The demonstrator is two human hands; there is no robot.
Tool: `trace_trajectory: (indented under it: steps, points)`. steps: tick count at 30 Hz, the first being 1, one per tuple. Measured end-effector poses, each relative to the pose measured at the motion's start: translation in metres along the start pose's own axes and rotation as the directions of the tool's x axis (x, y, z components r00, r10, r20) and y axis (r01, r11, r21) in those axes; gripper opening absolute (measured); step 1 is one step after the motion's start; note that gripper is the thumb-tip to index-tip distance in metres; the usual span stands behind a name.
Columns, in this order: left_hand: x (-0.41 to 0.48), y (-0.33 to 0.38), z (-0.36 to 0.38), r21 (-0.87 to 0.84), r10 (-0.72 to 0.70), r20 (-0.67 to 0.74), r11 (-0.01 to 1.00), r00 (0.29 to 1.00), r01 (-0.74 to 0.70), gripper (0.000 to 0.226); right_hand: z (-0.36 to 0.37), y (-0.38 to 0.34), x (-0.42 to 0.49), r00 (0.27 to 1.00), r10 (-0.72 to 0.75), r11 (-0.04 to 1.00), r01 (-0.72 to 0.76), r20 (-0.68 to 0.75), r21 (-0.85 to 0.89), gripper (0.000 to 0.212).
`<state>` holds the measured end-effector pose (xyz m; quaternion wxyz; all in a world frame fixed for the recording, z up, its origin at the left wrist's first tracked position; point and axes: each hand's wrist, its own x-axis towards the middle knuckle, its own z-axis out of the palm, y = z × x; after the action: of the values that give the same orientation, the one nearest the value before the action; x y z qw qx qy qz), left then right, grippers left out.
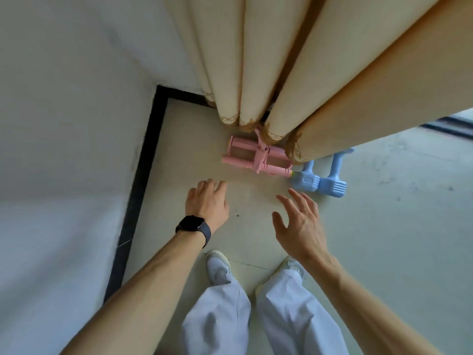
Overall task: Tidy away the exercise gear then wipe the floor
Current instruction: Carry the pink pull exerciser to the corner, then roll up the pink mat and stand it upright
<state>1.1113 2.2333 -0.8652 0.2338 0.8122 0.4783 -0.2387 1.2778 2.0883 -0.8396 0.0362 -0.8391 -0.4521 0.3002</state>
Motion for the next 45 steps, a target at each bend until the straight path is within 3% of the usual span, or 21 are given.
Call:
trace_trajectory:
  steps: [6, 11, 13, 16, 20, 25, 31, 34, 38, 41, 45]
  points:
    - [-0.153, 0.003, -0.132, -0.134, -0.06, -0.082, 0.99, 0.995, 0.049, 0.046, -0.167, -0.079, -0.111, 0.971, -0.218, 0.975, 0.211, -0.102, -0.074, 0.037]
    - [-0.26, 0.01, -0.245, -0.238, -0.09, -0.256, 0.971, 0.962, 0.028, 0.047, -0.286, -0.141, -0.177, 0.935, -0.33, 0.942, 0.317, -0.129, -0.114, 0.044]
    - [-0.297, 0.01, -0.284, -0.272, -0.116, -0.346, 0.962, 0.931, 0.019, 0.047, -0.328, -0.168, -0.202, 0.894, -0.399, 0.917, 0.392, -0.202, -0.078, 0.036]
    - [-0.342, 0.007, -0.326, -0.282, -0.157, -0.476, 0.959, 0.865, 0.019, 0.046, -0.371, -0.202, -0.224, 0.77, -0.544, 0.825, 0.564, -0.334, -0.042, 0.03]
    - [-0.398, 0.003, -0.362, -0.273, -0.239, -0.598, 0.958, 0.765, 0.086, 0.044, -0.406, -0.234, -0.229, 0.753, -0.624, 0.78, 0.612, -0.208, -0.127, 0.046]
    - [-0.478, 0.02, -0.366, -0.362, -0.43, -0.712, 0.902, 0.555, 0.234, 0.043, -0.446, -0.271, -0.25, 0.544, -0.817, 0.572, 0.804, -0.189, -0.16, 0.042]
    - [-0.584, 0.065, -0.317, -0.593, -0.725, -0.644, 0.675, 0.245, 0.438, 0.044, -0.451, -0.29, -0.305, 0.241, -0.969, 0.245, 0.962, -0.048, -0.122, 0.048]
    - [-0.649, 0.093, -0.275, -0.675, -0.819, -0.566, 0.525, 0.093, 0.519, 0.046, -0.431, -0.29, -0.349, 0.084, -0.996, 0.082, 0.994, 0.021, -0.07, 0.047]
    - [-0.753, 0.145, -0.203, -0.764, -0.916, -0.384, 0.245, -0.115, 0.597, 0.049, -0.388, -0.283, -0.438, -0.201, -0.976, -0.194, 0.978, 0.085, 0.079, 0.044]
    - [-0.828, 0.196, -0.151, -0.798, -0.928, -0.256, 0.044, -0.272, 0.601, 0.049, -0.357, -0.269, -0.517, -0.382, -0.911, -0.356, 0.918, 0.152, 0.175, 0.045]
    - [-0.924, 0.275, -0.08, -0.803, -0.876, -0.096, -0.214, -0.474, 0.557, 0.048, -0.321, -0.232, -0.634, -0.565, -0.784, -0.493, 0.818, 0.256, 0.295, 0.049]
